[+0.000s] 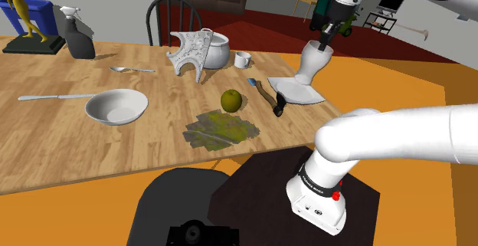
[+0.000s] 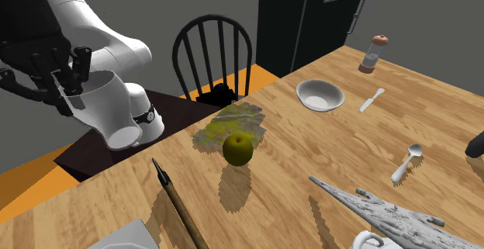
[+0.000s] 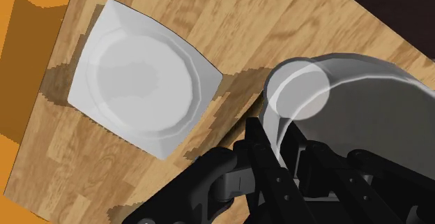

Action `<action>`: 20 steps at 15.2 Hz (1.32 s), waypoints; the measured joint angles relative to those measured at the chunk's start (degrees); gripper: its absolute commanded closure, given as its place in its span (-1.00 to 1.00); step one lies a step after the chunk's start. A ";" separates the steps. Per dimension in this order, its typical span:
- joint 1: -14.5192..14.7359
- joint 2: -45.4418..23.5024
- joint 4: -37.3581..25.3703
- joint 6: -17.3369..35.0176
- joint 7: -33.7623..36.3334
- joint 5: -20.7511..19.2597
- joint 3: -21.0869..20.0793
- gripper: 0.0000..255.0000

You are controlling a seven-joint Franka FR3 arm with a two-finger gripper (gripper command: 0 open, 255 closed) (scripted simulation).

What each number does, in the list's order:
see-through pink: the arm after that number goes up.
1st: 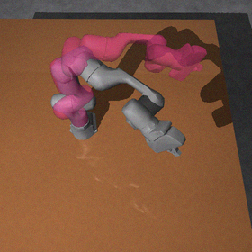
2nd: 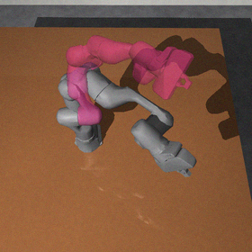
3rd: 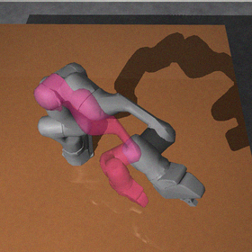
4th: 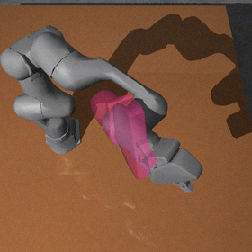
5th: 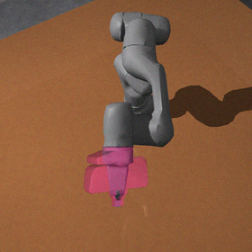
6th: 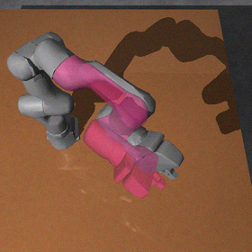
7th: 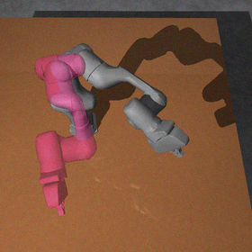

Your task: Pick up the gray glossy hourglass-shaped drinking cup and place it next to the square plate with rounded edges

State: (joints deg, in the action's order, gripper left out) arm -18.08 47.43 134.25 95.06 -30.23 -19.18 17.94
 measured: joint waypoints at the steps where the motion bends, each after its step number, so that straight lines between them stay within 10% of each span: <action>1: -0.45 0.85 -0.22 -0.81 -1.07 -0.54 0.64 1.00; 20: -7.01 8.30 2.96 0.20 -16.90 -12.36 16.24 1.00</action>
State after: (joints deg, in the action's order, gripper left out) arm -25.09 55.74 137.21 95.26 -47.13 -31.54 34.19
